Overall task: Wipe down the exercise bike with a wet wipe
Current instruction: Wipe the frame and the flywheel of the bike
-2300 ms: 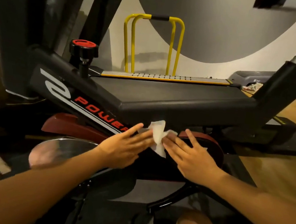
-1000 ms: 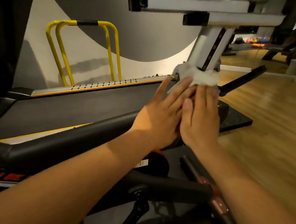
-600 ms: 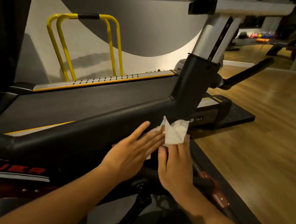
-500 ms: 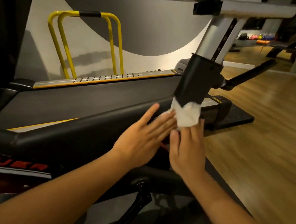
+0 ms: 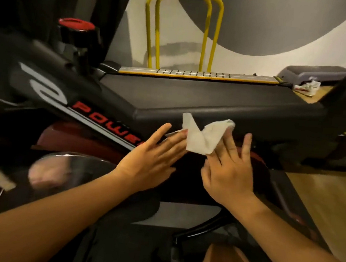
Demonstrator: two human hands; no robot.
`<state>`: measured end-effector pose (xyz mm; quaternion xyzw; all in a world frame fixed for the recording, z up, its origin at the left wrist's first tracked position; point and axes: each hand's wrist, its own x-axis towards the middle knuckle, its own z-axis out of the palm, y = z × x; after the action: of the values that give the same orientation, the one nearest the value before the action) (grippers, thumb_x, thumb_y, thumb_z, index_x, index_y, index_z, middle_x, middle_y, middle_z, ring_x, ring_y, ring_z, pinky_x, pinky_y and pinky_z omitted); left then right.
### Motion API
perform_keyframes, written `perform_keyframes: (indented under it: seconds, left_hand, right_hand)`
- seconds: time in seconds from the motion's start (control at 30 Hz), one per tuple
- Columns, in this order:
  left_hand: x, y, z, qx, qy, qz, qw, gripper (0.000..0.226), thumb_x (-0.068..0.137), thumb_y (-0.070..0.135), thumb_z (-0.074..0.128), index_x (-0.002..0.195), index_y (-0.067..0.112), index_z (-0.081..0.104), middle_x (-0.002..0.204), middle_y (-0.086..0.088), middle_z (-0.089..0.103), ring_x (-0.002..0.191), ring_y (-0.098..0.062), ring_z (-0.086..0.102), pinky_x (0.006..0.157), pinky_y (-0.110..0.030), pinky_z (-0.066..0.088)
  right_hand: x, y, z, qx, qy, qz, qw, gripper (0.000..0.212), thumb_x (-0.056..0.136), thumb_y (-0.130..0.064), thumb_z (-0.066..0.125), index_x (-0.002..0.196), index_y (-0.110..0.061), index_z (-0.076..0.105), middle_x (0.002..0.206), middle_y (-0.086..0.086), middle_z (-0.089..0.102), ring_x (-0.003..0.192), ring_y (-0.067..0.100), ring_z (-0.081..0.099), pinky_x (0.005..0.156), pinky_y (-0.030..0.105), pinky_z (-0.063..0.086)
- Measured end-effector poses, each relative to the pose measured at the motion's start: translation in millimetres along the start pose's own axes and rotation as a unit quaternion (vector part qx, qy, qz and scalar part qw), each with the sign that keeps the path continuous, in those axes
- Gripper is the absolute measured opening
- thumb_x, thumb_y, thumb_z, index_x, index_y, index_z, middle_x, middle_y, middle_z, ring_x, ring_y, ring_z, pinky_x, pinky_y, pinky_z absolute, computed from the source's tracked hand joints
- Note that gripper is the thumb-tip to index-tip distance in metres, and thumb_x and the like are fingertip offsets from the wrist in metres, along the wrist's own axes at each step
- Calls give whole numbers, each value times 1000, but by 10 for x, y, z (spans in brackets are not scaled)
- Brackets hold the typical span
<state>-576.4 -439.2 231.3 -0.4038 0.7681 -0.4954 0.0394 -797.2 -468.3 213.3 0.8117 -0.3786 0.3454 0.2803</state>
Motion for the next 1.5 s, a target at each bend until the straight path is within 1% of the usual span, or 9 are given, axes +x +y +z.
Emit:
perform_keyframes:
  seconds: [0.17,0.37,0.5,0.67,0.73,0.87,1.1,1.37,1.5]
  left_hand:
    - [-539,12,165,-42,-16,-67,997,73,96,51,37,153,7,24,158,-16,14,149,-29,-4,119,-59,-10]
    - [-586,667,313,-138,-103,-25,985,67,90,54,54,135,5,55,138,-13,58,138,-33,41,120,-57,-12]
    - [-575,726,244,-152,-82,-82,982,72,93,57,47,142,5,37,146,-12,51,143,-31,36,120,-58,-10]
    - [-510,595,159,-161,-58,-214,962,78,98,57,34,156,11,12,162,-13,8,150,-33,8,118,-60,-14]
    - [-535,693,217,-184,-70,-202,959,77,97,57,37,155,11,18,162,-14,19,148,-35,13,118,-60,-13]
    - [-611,890,178,-238,-94,-144,956,74,96,58,40,147,6,29,150,-14,46,144,-33,28,119,-57,-12]
    - [-29,312,-193,-182,10,-278,943,71,101,56,23,156,11,22,162,-12,24,149,-34,9,117,-63,-12]
    - [-291,630,53,-198,-71,-94,973,69,97,56,37,151,14,27,153,-9,44,145,-31,29,119,-59,-13]
    - [9,174,-142,-153,12,-124,980,66,100,53,31,154,16,24,157,-8,36,147,-32,25,117,-59,-16]
  right_hand:
    - [165,-304,130,-49,-19,-109,993,59,86,-22,55,143,-9,44,152,12,31,146,32,24,115,66,7]
    - [-481,110,91,-142,-224,-217,939,74,72,-29,73,138,-5,50,149,14,43,144,31,26,116,63,0]
    - [-386,185,-41,-167,-233,-260,922,78,75,-30,70,141,-4,39,152,15,36,144,30,24,116,63,-3]
    - [186,-188,80,-165,-137,-271,939,60,90,-28,35,144,-2,30,154,18,19,148,29,5,116,64,-3]
    - [82,-149,137,-176,-159,-279,930,60,89,-28,37,144,-2,33,154,18,20,148,29,6,116,64,-3]
    - [-328,116,-1,-177,-235,-290,911,75,72,-24,70,139,0,46,149,16,42,144,29,24,116,64,1]
    - [315,42,-288,-164,-74,-150,972,58,92,-24,44,145,-1,37,156,18,25,148,32,17,112,71,5]
    - [-451,93,2,-168,-222,-181,943,87,63,-23,79,139,-5,40,145,15,48,140,34,28,115,65,-3]
    - [-70,124,-198,-157,-146,-114,970,71,76,-23,67,141,-5,43,149,15,43,143,32,24,113,68,0]
